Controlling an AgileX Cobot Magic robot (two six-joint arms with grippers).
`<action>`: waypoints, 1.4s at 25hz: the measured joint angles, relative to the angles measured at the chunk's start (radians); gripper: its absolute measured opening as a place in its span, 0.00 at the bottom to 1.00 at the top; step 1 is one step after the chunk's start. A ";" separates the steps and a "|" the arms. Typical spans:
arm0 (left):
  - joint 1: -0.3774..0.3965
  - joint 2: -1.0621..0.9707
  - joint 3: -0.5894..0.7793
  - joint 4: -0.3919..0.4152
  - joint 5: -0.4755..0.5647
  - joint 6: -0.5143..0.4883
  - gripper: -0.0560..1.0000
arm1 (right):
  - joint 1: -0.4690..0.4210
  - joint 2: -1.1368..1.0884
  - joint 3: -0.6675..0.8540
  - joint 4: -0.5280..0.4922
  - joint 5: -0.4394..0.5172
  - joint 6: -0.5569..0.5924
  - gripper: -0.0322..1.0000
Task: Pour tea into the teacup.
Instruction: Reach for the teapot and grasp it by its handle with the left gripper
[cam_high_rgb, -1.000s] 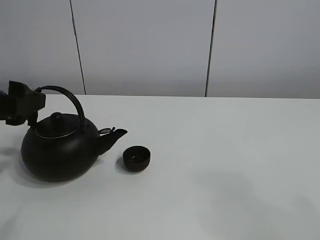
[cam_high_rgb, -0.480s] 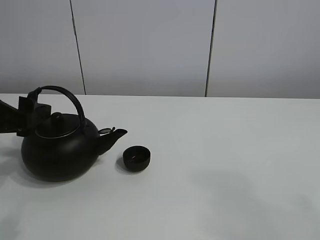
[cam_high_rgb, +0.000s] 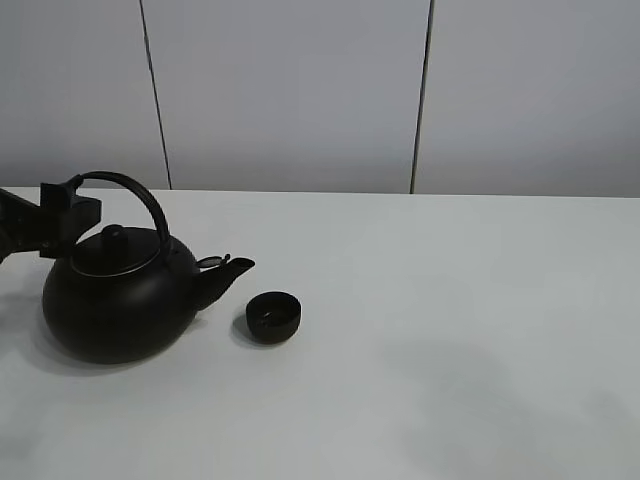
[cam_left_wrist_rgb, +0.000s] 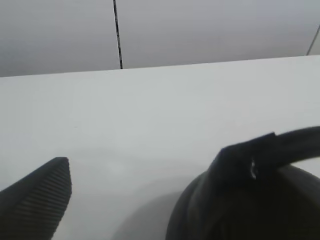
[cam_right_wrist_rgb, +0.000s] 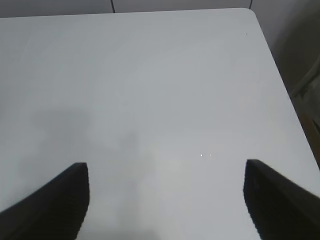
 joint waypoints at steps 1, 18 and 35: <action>0.008 0.000 -0.005 0.004 -0.001 0.000 0.71 | 0.000 0.000 0.000 0.000 0.000 0.000 0.59; 0.025 0.062 -0.020 0.074 -0.038 -0.050 0.71 | 0.000 0.000 0.000 0.000 -0.002 0.001 0.59; 0.025 0.071 -0.023 0.179 -0.089 -0.034 0.19 | 0.000 0.000 0.000 0.000 -0.002 0.001 0.59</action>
